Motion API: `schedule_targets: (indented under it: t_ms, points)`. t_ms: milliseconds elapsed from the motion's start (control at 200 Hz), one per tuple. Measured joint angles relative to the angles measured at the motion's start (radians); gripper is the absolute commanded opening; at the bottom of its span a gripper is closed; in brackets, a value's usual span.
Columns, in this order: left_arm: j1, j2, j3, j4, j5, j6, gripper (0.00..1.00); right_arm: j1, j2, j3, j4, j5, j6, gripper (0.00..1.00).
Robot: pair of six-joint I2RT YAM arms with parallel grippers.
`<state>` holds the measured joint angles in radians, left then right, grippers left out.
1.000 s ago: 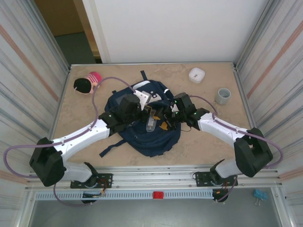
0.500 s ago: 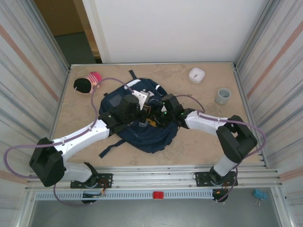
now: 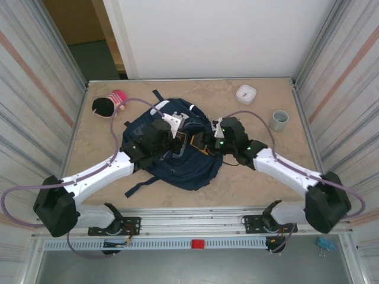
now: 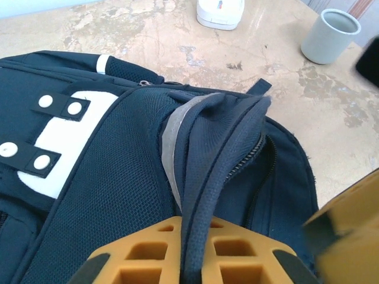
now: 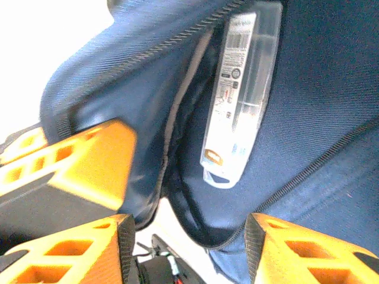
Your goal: Pack the student bag
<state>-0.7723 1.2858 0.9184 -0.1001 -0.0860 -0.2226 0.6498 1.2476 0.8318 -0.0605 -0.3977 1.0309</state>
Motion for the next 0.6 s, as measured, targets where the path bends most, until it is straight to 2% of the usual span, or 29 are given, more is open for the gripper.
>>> schedule_targets:
  t_ms: [110,225,486,601]
  points:
    - [-0.011,0.002,0.0,0.002,0.033,0.045,0.27,-0.044,-0.095,-0.004,-0.087,0.013,-0.099,0.59]
    - [-0.045,0.027,0.0,-0.005,0.074,0.126,0.34,-0.097,-0.148,-0.004,-0.15,0.017,-0.195,0.61]
    - [-0.11,0.209,0.0,-0.071,0.172,0.236,0.58,-0.134,-0.162,-0.002,-0.19,0.022,-0.383,0.69]
    - [-0.12,0.219,0.0,-0.09,0.18,0.249,0.7,-0.134,-0.16,0.01,-0.193,0.014,-0.482,0.71]
